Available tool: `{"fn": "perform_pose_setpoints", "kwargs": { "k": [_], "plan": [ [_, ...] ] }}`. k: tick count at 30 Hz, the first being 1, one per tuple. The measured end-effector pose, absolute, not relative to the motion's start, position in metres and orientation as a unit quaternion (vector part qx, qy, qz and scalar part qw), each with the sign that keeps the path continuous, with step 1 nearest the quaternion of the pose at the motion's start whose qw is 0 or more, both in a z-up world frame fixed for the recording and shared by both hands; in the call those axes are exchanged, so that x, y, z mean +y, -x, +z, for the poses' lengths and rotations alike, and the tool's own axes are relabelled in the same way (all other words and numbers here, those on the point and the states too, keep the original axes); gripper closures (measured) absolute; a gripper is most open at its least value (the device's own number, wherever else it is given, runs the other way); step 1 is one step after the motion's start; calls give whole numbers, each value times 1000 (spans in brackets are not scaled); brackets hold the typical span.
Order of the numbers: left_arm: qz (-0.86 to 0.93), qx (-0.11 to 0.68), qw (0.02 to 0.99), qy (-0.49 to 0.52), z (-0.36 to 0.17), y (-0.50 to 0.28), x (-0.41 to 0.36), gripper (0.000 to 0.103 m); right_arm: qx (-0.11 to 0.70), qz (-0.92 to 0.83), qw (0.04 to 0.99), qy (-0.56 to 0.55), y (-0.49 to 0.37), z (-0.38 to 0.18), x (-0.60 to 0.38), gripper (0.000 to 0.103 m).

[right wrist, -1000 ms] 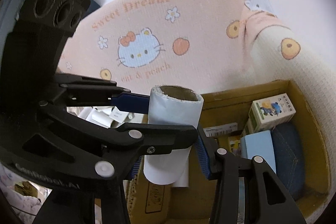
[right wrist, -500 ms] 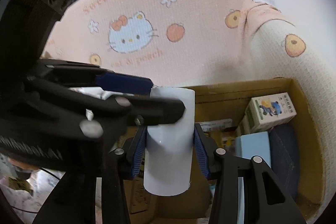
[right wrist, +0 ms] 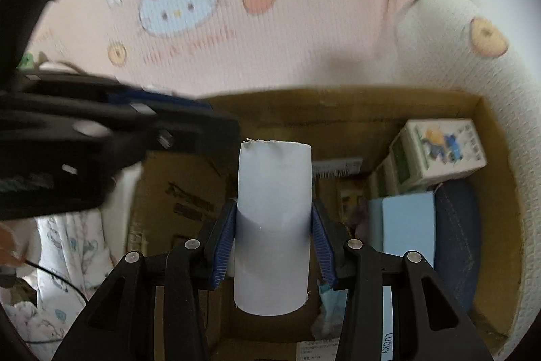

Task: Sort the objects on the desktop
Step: 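Lower the white tube into the cardboard box with the right tool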

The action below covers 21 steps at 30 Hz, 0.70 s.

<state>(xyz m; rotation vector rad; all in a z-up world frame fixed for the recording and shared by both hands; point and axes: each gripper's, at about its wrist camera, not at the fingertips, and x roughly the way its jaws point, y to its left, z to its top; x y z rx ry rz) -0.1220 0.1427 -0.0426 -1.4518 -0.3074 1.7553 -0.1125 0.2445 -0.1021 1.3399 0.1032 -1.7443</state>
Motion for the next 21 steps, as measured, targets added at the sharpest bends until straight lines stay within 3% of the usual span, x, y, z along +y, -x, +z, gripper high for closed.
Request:
{"fn": "perform_pose_setpoints", "kwargs": {
  "k": [1,4,10,21],
  "plan": [
    [696,-126,407,578,-45,123,140,100,40,-697,453,-554,114,-107,242,62],
    [697,-139,408,573,-49,125,133,103,40,-675,449,-584,118,-121,236,62],
    [703,-157,425,548,-48,126,118,103,37,-628,436,-644,129,-149,220,62],
    [709,-146,460,515,-42,119,107,103,101,-560,420,-707,127,-196,188,62]
  ]
}}
